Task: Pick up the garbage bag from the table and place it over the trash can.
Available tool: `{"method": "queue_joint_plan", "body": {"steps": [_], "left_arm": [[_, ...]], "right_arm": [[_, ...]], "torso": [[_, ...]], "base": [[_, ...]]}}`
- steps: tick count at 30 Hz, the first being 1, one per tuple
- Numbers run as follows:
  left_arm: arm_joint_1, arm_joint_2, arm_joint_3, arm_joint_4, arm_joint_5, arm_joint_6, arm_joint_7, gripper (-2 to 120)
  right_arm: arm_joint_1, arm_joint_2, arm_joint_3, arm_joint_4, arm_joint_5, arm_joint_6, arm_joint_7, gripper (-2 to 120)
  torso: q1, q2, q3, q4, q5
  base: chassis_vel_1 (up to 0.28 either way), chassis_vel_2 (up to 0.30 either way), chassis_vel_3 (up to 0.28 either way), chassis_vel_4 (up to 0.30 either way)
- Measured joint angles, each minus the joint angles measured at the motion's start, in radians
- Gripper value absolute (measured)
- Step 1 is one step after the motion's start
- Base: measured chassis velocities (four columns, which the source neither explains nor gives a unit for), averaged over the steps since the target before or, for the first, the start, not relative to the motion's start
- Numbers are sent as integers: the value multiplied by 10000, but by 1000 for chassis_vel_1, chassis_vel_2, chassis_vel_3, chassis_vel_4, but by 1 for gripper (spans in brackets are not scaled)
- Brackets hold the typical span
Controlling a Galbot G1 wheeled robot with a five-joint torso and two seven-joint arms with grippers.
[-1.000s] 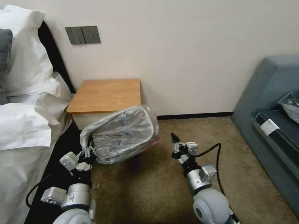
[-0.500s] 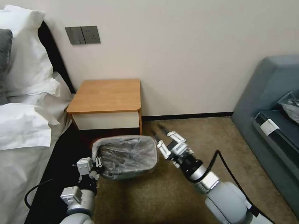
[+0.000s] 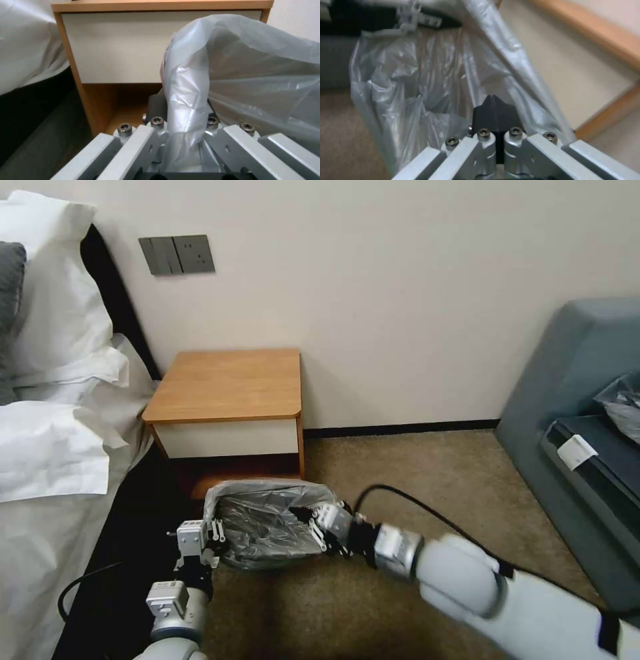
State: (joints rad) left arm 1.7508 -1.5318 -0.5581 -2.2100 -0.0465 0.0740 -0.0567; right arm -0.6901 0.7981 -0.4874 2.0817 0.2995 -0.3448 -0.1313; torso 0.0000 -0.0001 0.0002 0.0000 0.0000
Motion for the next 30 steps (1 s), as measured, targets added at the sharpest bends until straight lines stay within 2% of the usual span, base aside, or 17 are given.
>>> {"method": "queue_joint_plan", "body": {"steps": [1, 4, 5, 6, 8, 18, 22, 30], "left_arm": [[-15, -53, 54, 17, 124, -19, 11, 6], [-25, -96, 89, 49, 250, -56, 29, 5], [-39, -162, 120, 102, 416, -103, 43, 5], [-39, -162, 120, 102, 416, -103, 43, 5], [-45, -268, 202, 189, 686, -196, 46, 5], [-87, -543, 402, 340, 1104, -254, 94, 5], [-24, -606, 570, 344, 1313, -257, 79, 5], [21, -720, 641, 243, 1470, -257, -1, 5]], "right_arm": [[682, 292, -641, -325, 171, -213, 63, 0], [1155, 560, -1182, -647, 232, -356, 75, 0], [1642, 885, -1806, -1063, 307, -516, 80, 0], [1642, 885, -1806, -1063, 307, -516, 80, 0], [2201, 1323, -2424, -1692, 371, -664, 125, 0], [3425, 2495, -3535, -3435, 315, -968, 174, 0], [3817, 3122, -3960, -4516, 164, -1042, 147, 0], [3961, 3493, -4299, -5346, 13, -1042, 110, 0]], "torso": [[0, 0, 0, 3, 1], [0, 0, -1, 3, -1], [0, 0, 0, -1, 0], [0, 0, 0, -1, 0], [0, 0, -1, 1, -1], [1, 0, -1, 1, -2], [1, 0, -1, 1, 0], [0, 0, -1, 0, 0]], "base": [[0, 0, 0, 0], [0, 0, 0, 0], [0, 0, 0, 0], [0, 0, 0, 0], [0, 0, 0, 0], [0, 0, 0, 0], [0, 0, 0, 0], [0, 0, 0, 0]]}}
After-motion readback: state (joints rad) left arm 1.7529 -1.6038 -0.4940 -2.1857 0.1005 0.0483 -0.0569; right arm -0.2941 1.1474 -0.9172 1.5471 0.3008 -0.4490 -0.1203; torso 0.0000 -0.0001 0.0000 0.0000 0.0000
